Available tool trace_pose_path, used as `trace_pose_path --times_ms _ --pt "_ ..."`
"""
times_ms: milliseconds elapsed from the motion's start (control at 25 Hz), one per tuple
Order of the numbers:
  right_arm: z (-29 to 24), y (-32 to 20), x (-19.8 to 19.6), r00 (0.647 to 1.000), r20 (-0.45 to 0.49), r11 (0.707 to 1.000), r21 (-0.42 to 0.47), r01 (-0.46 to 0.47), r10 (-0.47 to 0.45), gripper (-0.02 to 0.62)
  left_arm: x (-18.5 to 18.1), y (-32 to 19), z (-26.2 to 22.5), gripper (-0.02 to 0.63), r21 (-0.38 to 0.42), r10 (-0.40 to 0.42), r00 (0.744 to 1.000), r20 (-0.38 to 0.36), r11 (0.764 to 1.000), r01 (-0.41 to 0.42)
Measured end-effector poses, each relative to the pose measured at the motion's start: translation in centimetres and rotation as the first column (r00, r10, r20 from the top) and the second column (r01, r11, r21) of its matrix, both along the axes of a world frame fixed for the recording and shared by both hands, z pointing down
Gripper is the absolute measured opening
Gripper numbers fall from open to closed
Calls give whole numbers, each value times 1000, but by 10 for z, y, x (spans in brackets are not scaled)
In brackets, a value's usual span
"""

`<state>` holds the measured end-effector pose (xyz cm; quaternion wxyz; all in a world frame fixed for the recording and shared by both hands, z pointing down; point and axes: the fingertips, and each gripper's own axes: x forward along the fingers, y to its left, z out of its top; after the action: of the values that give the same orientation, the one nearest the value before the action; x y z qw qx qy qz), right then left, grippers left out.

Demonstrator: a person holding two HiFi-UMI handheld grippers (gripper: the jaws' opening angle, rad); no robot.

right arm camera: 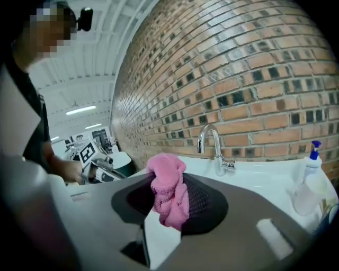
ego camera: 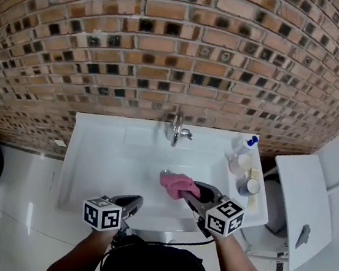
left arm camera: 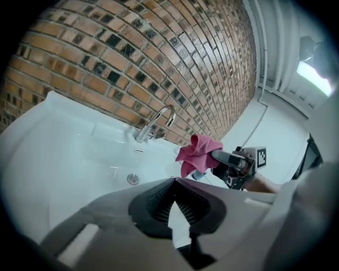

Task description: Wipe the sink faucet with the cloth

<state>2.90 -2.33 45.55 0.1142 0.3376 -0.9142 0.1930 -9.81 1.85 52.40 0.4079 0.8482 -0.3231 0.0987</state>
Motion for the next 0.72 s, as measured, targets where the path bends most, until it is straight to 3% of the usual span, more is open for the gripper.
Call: trace_pose_path --times_ms 240,720 --pt "-18 29 45 983 176 999 -25 -42 45 129 20 23 -6 6 7 -97 995 7 995 97" --pt "4 80 86 979 195 995 -73 71 -56 127 53 68 -3 6 22 -221 975 39 975 220"
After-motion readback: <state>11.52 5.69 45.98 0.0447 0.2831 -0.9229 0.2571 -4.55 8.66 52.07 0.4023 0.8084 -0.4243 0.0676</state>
